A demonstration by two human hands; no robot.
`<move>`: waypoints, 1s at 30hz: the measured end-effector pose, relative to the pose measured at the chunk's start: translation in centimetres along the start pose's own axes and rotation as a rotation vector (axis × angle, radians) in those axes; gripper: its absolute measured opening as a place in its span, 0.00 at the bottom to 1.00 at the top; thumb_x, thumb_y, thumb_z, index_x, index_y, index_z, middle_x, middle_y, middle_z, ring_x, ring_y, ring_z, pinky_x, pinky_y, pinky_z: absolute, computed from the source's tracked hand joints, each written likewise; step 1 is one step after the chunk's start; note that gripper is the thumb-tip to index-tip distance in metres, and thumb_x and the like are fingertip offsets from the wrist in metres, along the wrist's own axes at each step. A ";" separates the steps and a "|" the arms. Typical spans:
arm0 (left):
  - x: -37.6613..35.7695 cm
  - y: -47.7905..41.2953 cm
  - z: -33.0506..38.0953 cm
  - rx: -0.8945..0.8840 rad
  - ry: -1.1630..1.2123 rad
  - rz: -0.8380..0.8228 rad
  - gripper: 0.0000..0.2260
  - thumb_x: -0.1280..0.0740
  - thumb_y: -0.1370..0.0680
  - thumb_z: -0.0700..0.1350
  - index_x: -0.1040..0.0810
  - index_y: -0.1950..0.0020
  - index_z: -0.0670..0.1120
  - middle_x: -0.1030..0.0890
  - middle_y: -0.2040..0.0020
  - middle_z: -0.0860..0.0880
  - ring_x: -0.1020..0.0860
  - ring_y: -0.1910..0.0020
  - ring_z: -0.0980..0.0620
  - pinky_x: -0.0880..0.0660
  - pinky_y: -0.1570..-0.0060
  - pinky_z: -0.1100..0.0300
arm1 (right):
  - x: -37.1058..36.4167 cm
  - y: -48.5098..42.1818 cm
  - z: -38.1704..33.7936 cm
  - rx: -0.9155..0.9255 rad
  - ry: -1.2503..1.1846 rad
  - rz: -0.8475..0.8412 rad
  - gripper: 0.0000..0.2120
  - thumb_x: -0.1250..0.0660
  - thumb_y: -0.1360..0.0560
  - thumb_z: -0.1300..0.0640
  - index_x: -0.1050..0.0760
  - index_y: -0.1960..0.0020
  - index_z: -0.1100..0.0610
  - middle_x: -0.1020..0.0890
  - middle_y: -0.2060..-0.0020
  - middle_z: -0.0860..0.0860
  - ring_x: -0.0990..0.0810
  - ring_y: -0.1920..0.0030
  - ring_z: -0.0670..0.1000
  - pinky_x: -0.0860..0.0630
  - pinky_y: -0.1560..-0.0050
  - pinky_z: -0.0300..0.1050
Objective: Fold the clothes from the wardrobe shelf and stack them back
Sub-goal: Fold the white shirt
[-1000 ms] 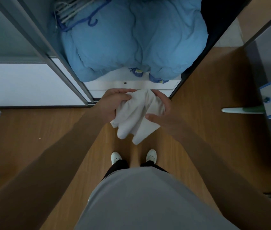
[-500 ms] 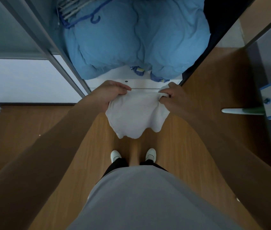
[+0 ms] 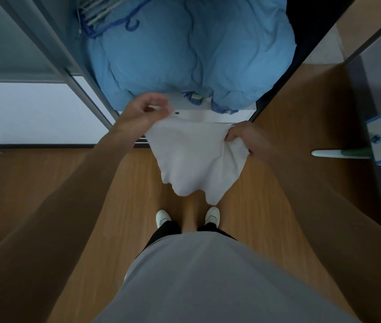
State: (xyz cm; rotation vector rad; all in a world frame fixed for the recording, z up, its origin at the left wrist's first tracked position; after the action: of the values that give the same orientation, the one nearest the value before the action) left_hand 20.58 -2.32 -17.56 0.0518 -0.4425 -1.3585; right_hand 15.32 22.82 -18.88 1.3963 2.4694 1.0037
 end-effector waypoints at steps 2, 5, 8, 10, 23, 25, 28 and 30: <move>-2.1 0.5 0.8 -0.106 -0.232 -0.289 0.30 0.24 0.33 0.63 0.29 0.32 0.65 0.28 0.38 0.73 0.28 0.40 0.68 0.31 0.45 0.72 | -0.2 -0.1 0.4 -0.055 0.000 -0.017 0.12 0.37 0.26 0.69 0.27 0.66 0.58 0.27 0.66 0.52 0.29 0.65 0.48 0.36 0.67 0.41; -4.9 0.5 1.3 -0.205 -0.615 -0.503 0.35 0.23 0.33 0.61 0.30 0.28 0.58 0.26 0.34 0.60 0.28 0.38 0.60 0.31 0.40 0.65 | -0.8 -0.1 0.1 -0.066 0.009 -0.067 0.12 0.38 0.27 0.69 0.25 0.67 0.59 0.24 0.68 0.51 0.27 0.66 0.48 0.32 0.69 0.38; -5.8 0.1 1.8 -0.190 -0.606 -0.531 0.13 0.25 0.27 0.55 0.17 0.47 0.52 0.17 0.54 0.57 0.21 0.57 0.61 0.26 0.57 0.63 | -0.6 -0.1 0.1 -0.088 -0.186 -0.072 0.13 0.33 0.27 0.62 0.17 0.68 0.54 0.16 0.64 0.51 0.18 0.62 0.51 0.24 0.62 0.39; -5.5 -0.1 1.9 -0.159 -0.489 -0.516 0.09 0.27 0.25 0.54 0.16 0.54 0.49 0.18 0.63 0.58 0.23 0.66 0.63 0.29 0.65 0.68 | -0.2 -0.1 0.4 -0.062 -0.416 -0.119 0.10 0.29 0.24 0.54 0.12 0.61 0.50 0.12 0.56 0.49 0.13 0.55 0.50 0.18 0.57 0.42; 0.1 -0.8 -0.7 0.179 0.189 -0.112 0.13 0.26 0.27 0.57 0.14 0.50 0.50 0.13 0.52 0.46 0.15 0.53 0.47 0.19 0.54 0.54 | -2.6 0.9 2.5 0.050 -0.416 -0.165 0.23 0.23 0.35 0.48 0.22 0.41 0.49 0.13 0.48 0.48 0.15 0.46 0.50 0.17 0.49 0.48; 0.7 -0.6 -2.5 0.235 0.612 -0.157 0.21 0.29 0.26 0.62 0.16 0.40 0.49 0.16 0.41 0.44 0.18 0.42 0.45 0.20 0.48 0.52 | -2.1 1.0 2.1 0.038 -0.520 -0.135 0.19 0.23 0.32 0.48 0.21 0.42 0.49 0.13 0.49 0.48 0.14 0.49 0.50 0.17 0.57 0.45; -0.3 -0.3 -6.3 0.375 0.795 -0.343 0.40 0.54 0.20 0.69 0.32 0.26 0.36 0.36 0.24 0.33 0.39 0.22 0.49 0.45 0.24 0.56 | -1.4 1.1 2.0 -0.016 -0.675 -0.136 0.18 0.28 0.27 0.49 0.22 0.38 0.52 0.14 0.45 0.52 0.15 0.46 0.54 0.17 0.56 0.48; -1.4 2.2 -8.2 0.407 0.680 -0.384 0.52 0.69 0.24 0.69 0.34 0.38 0.22 0.38 0.33 0.19 0.50 0.22 0.64 0.76 0.42 0.67 | -1.3 1.2 1.8 -0.054 -0.750 -0.117 0.18 0.30 0.24 0.50 0.23 0.36 0.53 0.15 0.43 0.53 0.15 0.44 0.55 0.17 0.52 0.50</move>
State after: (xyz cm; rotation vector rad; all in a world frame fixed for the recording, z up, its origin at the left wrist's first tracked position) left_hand 25.18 -2.27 -24.87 0.9459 -0.1221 -1.5031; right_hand 17.64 23.07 -19.84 1.2772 1.9135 0.3997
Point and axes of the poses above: each hand's wrist, its own y-axis away from the middle knuckle, its own x-axis out of the back of the hand, z = x × y, the point moved 6 cm from there along -y, towards the middle knuckle
